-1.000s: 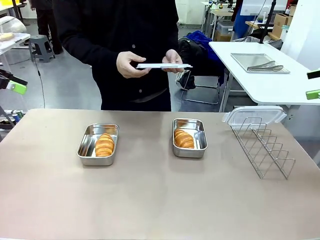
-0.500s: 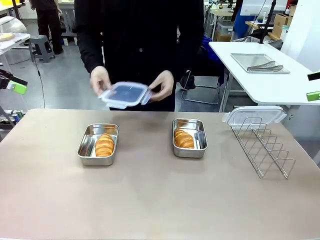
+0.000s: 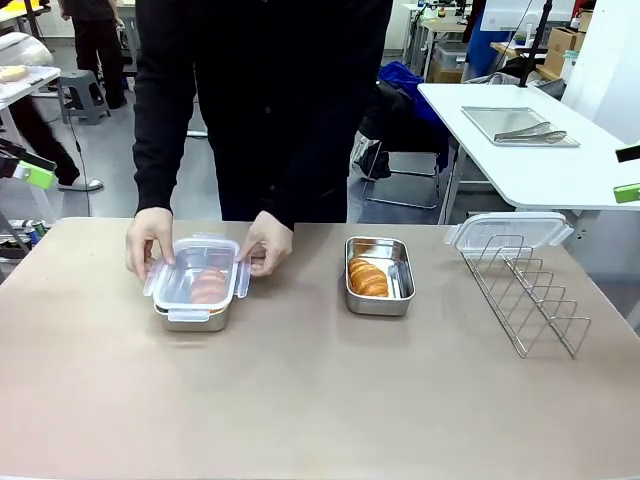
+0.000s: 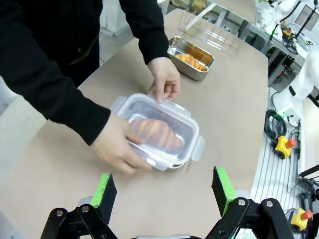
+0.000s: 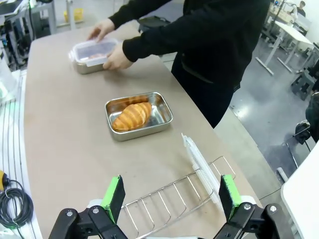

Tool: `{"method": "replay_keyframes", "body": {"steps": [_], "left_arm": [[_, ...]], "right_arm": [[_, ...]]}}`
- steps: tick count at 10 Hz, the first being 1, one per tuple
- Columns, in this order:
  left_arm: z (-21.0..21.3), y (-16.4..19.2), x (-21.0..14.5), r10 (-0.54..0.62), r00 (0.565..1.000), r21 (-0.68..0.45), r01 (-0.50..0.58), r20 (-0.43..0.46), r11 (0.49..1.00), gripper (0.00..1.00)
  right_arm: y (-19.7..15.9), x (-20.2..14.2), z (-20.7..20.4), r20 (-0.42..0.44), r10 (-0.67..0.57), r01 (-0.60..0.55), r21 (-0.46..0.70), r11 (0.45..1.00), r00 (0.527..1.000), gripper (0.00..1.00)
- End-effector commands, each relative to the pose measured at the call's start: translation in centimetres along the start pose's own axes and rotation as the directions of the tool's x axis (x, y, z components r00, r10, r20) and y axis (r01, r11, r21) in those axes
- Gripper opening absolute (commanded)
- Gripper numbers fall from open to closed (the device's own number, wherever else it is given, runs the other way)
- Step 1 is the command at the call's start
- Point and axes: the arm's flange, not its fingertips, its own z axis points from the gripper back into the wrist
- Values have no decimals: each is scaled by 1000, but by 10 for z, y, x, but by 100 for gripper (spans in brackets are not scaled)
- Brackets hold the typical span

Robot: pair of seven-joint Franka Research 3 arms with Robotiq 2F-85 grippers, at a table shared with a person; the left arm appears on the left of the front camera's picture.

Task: Place the bread in airtight containers.
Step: Pick up one Airtight Container lid and hand it to the human.

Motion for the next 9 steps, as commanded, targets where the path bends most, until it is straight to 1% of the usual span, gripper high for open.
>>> {"method": "replay_keyframes", "body": {"steps": [1,5,6,7,8,9], "left_arm": [[0,-1,0,-17,1000,-8,17,6,1000,100],[0,-1,0,-17,1000,-8,17,6,1000,100],[0,-1,0,-17,1000,-8,17,6,1000,100],[0,-1,0,-17,1000,-8,17,6,1000,100],[0,-1,0,-17,1000,-8,17,6,1000,100],[0,-1,0,-17,1000,-8,17,6,1000,100]], "right_arm": [[-2,0,0,26,8,-8,-3,1000,1000,100],[-2,0,0,26,8,-8,-3,1000,1000,100],[0,0,0,3,-3,3,-1,1000,1000,100],[-11,15,-19,-109,41,-42,-7,999,993,100],[-31,31,-41,-204,64,-66,-2,998,977,100],[-42,42,-60,-290,96,-97,12,995,952,100]]}}
